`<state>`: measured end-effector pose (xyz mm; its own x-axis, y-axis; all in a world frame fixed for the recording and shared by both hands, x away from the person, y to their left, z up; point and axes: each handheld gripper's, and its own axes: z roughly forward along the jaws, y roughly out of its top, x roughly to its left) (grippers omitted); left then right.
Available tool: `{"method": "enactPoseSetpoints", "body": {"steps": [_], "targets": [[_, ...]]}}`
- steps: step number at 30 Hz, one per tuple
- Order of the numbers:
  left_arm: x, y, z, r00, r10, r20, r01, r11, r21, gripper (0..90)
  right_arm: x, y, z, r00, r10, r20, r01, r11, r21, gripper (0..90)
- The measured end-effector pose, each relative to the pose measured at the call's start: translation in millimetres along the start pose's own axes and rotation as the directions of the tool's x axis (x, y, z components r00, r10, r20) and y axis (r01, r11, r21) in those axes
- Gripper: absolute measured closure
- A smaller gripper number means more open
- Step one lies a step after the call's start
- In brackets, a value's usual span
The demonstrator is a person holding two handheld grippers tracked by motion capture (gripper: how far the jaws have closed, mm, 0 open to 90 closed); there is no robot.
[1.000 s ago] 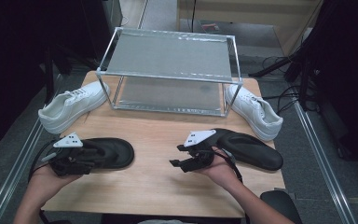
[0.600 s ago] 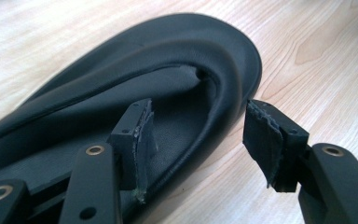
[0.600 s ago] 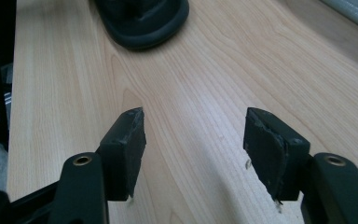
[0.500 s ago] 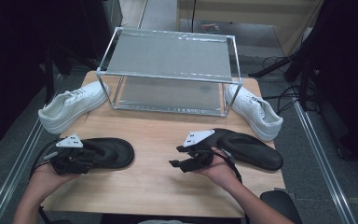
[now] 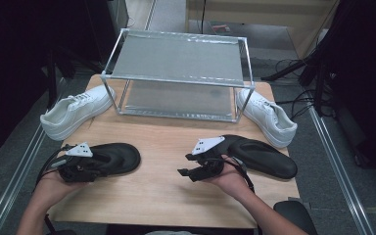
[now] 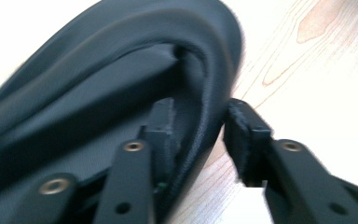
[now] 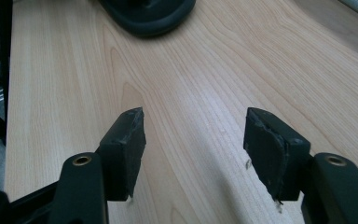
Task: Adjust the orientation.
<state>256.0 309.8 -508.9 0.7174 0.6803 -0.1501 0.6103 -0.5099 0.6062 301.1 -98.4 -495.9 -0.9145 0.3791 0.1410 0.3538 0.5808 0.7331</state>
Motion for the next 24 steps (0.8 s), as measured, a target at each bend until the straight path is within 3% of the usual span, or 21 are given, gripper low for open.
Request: {"method": "enactPoseSetpoints", "body": {"steps": [5,12,16,24], "targets": [[-1.6,6.1,-0.9,0.9999,-0.013,0.010,0.013,0.9998,0.015,75.6,-0.4,-0.3,-0.2,0.9999,0.014,-0.009,-0.014,1.000,-0.004,39.6],[-6.2,19.5,-8.5,0.9992,-0.029,-0.028,0.028,0.9993,-0.024,78.7,-2.6,-2.5,-3.1,0.9996,0.026,-0.004,-0.027,1.000,-0.012,39.8],[-10.6,28.8,-7.8,0.9986,-0.020,-0.050,0.019,0.9996,-0.022,80.5,-3.0,-4.0,-4.3,0.9997,0.026,0.001,-0.026,1.000,-0.016,39.8],[-15.3,50.7,-0.8,0.9992,-0.020,-0.034,0.019,0.9995,-0.026,81.0,-4.5,-7.9,-8.1,0.9987,0.048,0.018,-0.047,0.999,-0.024,39.8]]}}
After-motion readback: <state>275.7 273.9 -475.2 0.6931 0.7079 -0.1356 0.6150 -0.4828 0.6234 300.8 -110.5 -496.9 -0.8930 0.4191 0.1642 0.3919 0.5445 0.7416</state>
